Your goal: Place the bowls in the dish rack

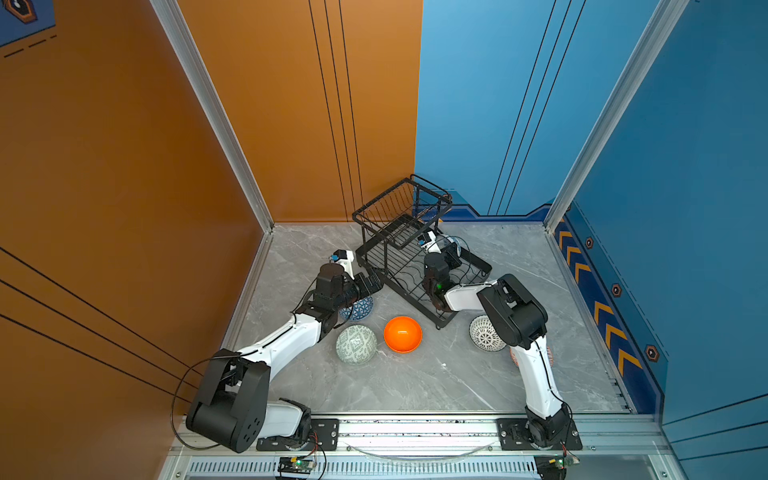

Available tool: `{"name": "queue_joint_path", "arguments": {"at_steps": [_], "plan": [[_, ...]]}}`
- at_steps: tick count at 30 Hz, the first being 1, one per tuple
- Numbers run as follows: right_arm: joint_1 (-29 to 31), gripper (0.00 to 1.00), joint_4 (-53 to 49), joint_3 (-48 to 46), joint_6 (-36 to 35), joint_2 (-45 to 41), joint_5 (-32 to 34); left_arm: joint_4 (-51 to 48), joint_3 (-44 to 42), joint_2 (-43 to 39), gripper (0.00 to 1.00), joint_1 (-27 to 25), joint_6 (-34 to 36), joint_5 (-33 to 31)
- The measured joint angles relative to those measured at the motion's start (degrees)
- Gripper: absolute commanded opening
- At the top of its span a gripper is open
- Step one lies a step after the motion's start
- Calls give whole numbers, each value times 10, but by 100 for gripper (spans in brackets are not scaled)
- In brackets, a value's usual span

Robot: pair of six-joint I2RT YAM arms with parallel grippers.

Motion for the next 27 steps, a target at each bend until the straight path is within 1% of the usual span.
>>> {"name": "queue_joint_path", "arguments": {"at_steps": [3,6,27], "plan": [[4,0,33,11,-21,17,18,1,0,3,98,0,0,1],[5,0,41,17,-23,23,28,2,0,6,98,0,0,1],[5,0,-2,55,-6,37,35,3,0,22,98,0,2,1]]}}
